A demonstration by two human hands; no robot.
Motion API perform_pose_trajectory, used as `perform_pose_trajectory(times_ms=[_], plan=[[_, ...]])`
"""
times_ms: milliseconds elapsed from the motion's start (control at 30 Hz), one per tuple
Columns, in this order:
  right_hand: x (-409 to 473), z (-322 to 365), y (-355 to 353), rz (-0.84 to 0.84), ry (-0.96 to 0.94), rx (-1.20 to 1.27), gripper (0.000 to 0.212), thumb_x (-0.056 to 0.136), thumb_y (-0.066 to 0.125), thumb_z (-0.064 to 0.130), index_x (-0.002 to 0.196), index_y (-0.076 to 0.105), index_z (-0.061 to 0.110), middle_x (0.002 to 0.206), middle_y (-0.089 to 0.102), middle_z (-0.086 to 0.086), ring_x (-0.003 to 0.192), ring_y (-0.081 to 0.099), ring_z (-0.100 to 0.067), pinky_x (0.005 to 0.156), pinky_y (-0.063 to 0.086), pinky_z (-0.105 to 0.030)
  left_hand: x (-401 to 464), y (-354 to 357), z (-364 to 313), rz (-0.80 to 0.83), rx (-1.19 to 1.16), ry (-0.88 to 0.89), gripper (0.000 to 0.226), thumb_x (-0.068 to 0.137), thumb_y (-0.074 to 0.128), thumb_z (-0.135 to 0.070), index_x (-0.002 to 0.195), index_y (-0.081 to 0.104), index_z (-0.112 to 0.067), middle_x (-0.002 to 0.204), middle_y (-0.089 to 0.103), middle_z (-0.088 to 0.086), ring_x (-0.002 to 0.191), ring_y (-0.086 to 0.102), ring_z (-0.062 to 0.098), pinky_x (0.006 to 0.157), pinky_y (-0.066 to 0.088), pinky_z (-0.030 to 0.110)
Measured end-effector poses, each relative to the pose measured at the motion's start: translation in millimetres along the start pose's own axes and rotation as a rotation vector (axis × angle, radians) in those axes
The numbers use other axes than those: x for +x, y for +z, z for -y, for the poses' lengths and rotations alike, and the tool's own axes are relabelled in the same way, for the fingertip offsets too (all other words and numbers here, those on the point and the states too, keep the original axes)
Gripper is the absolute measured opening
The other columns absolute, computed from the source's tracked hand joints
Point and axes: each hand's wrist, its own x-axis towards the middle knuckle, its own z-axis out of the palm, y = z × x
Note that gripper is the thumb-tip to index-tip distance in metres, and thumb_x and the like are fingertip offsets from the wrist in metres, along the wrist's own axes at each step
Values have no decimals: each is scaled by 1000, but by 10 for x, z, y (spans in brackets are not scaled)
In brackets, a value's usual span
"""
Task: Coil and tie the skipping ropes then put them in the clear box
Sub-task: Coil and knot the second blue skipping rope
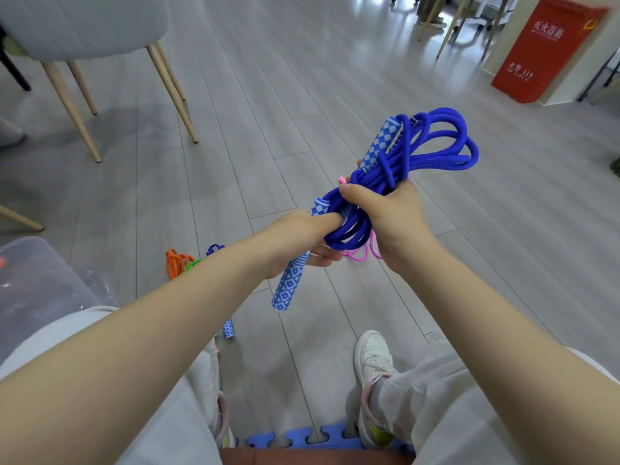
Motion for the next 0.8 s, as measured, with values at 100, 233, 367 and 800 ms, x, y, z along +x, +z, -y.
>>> perform_pose_trajectory(times_ms=[100,233,367,800], plan=[[35,-9,-12,18,13,56,30,69,75,5,95,59,4,82,66,-11,82,68,-30,86,57,-54,14,21,1,-79,-50,64,17,92,53,-17,100,66,-10,88,76,9,82,74,22,79,60,33],[44,-89,18,1,59,107,42,66,74,6,103,55,3,83,65,-12,83,68,-29,86,57,-53,23,68,56,-165,-31,93,16,89,52,-10,93,67,-11,94,74,10,85,73,20,79,60,31],[47,-155,0,53,109,157,33,71,71,5,101,57,2,82,64,-15,83,66,-31,87,55,-52,54,42,89,-217,-2,102,11,88,57,-12,93,66,-10,95,73,13,89,72,22,83,59,34],[82,-87,-139,254,278,-76,17,82,74,7,99,71,1,101,75,-14,99,71,-29,97,52,-49,12,-42,150,-230,207,222,12,90,62,-23,97,68,-16,89,74,5,82,72,18,78,60,36]])
